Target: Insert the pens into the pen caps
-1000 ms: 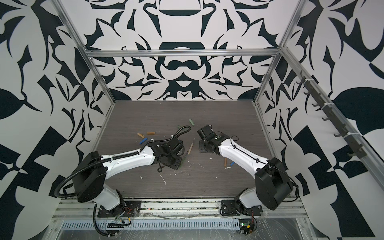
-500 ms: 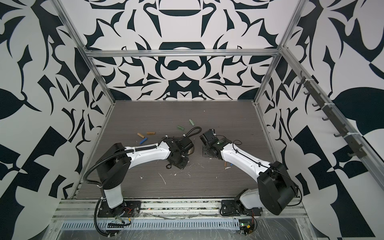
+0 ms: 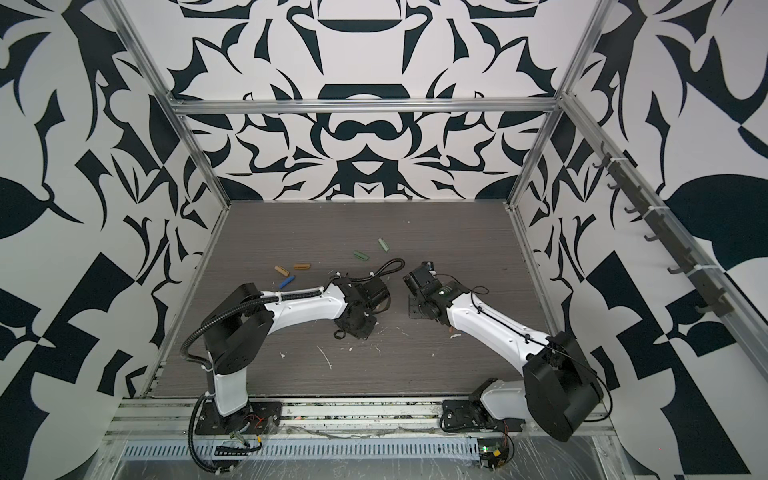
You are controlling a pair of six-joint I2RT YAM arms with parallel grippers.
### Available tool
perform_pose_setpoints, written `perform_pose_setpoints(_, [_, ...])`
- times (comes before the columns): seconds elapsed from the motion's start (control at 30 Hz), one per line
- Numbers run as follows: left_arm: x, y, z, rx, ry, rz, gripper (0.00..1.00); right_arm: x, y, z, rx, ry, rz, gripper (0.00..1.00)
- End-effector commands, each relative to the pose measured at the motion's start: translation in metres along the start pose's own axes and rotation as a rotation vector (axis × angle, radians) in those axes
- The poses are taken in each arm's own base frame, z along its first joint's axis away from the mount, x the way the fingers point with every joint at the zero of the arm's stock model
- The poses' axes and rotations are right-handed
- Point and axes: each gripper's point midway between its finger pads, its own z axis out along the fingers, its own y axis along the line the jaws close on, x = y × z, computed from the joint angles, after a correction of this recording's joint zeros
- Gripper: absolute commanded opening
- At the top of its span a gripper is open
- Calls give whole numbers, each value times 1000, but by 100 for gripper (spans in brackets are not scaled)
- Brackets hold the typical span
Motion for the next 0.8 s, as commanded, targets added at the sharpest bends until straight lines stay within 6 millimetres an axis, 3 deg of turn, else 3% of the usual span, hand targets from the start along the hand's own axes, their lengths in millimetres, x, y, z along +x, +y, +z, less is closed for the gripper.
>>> perform_pose_setpoints(0.0, [16, 12, 15, -66, 53, -21, 12, -8, 0, -8, -15, -40, 9, 20])
perform_pose_setpoints(0.17, [10, 13, -3, -36, -36, -51, 5, -9, 4, -14, -44, -49, 14, 20])
perform_pose_setpoints(0.43, [-15, 4, -75, 147, -376, -53, 0, -23, 41, -45, -297, -116, 36, 23])
perform_pose_setpoints(0.6, [-15, 3, -118, 286, -629, -26, 0, -34, 83, -87, -588, -179, -18, 29])
perform_pose_setpoints(0.63, [-14, 1, -135, 338, -697, -21, 0, -39, 92, -100, -659, -209, -15, 32])
perform_pose_setpoints(0.77, [-1, -7, -161, 511, -835, 4, 0, -53, 115, -140, -869, -305, -4, 40])
